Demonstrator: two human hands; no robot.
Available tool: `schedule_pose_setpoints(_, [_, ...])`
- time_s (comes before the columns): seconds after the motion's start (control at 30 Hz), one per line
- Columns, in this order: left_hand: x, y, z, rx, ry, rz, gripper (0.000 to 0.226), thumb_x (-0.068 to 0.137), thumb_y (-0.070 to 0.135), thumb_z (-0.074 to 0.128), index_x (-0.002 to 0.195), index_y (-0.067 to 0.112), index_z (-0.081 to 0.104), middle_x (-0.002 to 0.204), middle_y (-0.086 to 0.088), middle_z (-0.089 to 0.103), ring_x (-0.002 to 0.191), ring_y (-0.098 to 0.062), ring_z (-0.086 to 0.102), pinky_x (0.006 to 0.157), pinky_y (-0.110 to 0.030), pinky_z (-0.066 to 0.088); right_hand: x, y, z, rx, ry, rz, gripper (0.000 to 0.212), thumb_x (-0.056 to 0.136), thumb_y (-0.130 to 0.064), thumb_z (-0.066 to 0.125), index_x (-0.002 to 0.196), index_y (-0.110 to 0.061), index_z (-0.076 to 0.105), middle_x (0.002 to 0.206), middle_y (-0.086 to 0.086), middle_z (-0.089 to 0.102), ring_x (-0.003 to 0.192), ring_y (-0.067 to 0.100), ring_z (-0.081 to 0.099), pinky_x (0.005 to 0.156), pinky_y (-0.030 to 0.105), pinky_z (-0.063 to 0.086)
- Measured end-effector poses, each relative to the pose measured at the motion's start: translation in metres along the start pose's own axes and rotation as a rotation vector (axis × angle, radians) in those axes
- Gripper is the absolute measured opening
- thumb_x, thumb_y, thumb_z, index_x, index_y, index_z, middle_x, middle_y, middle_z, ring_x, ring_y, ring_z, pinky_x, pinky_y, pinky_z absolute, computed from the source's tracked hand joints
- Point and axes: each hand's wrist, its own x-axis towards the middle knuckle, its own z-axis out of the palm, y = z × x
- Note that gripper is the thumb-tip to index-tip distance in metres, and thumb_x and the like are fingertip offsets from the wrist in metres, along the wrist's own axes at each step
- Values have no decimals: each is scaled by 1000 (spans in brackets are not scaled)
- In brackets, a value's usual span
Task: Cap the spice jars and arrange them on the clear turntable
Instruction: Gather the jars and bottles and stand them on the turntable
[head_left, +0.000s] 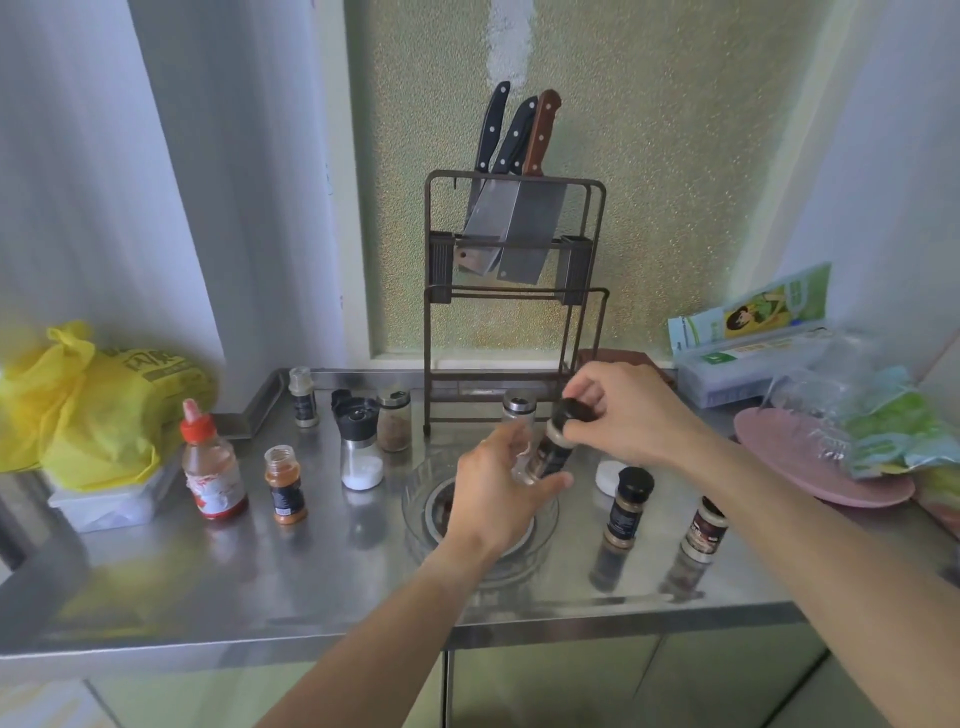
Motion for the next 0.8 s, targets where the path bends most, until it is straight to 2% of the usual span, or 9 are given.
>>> schedule_pose_setpoints(0.07, [-1,-10,2,78,3,-1,64,82,37,82,138,17,59,131,2,69,122,-13,65,104,-34,53,7,19,2,-65,11,86,37,73,-37,85,102,-20,70,94,-5,73,85,16,69,79,37,59])
schedule_pose_setpoints(0.2, [-10,-42,-9,217,39,-65,43,90,36,73,130,24,64,122,8,71,113,-9,66,96,-25,52,19,52,22,-216,-69,183,37,72,-38,79,104,-21,71,101,0,74,94,24,68,78,36,57])
schedule_pose_setpoints(0.3, [-12,-60,-17,276,45,-90,39,92,38,70,129,30,64,124,11,68,107,-5,64,88,-18,47,25,66,40,-293,-179,206,22,66,-32,74,82,-17,69,82,4,70,80,27,68,59,31,49])
schedule_pose_setpoints(0.37, [-11,-67,-22,306,52,-101,37,92,39,69,128,31,64,124,13,67,109,-5,63,86,-16,44,29,73,50,-310,-227,220,22,62,-29,70,76,-11,69,74,8,69,72,27,67,53,32,47])
schedule_pose_setpoints(0.53, [-5,-78,-29,320,61,-122,32,91,38,70,122,33,65,121,17,66,110,-4,62,85,-18,45,38,83,55,-316,-258,205,27,60,-32,68,79,-13,72,81,10,72,76,28,69,57,36,53])
schedule_pose_setpoints(0.67, [1,-80,-27,330,47,-111,31,91,41,69,121,31,65,118,18,66,111,-5,62,84,-19,45,36,83,46,-300,-294,194,37,63,-39,75,84,-9,67,84,12,72,79,30,68,59,39,46])
schedule_pose_setpoints(0.7, [5,-78,-26,333,40,-103,32,91,42,69,121,31,65,119,17,66,112,-6,62,86,-21,47,36,81,40,-290,-288,194,34,67,-41,77,84,-14,66,84,7,71,79,27,66,65,41,50])
schedule_pose_setpoints(0.8, [31,-74,-20,353,13,-84,41,90,46,68,126,26,63,124,10,66,116,-11,62,93,-28,50,54,74,11,-155,-188,206,33,82,-40,79,108,-22,70,105,-4,75,93,15,70,86,35,57])
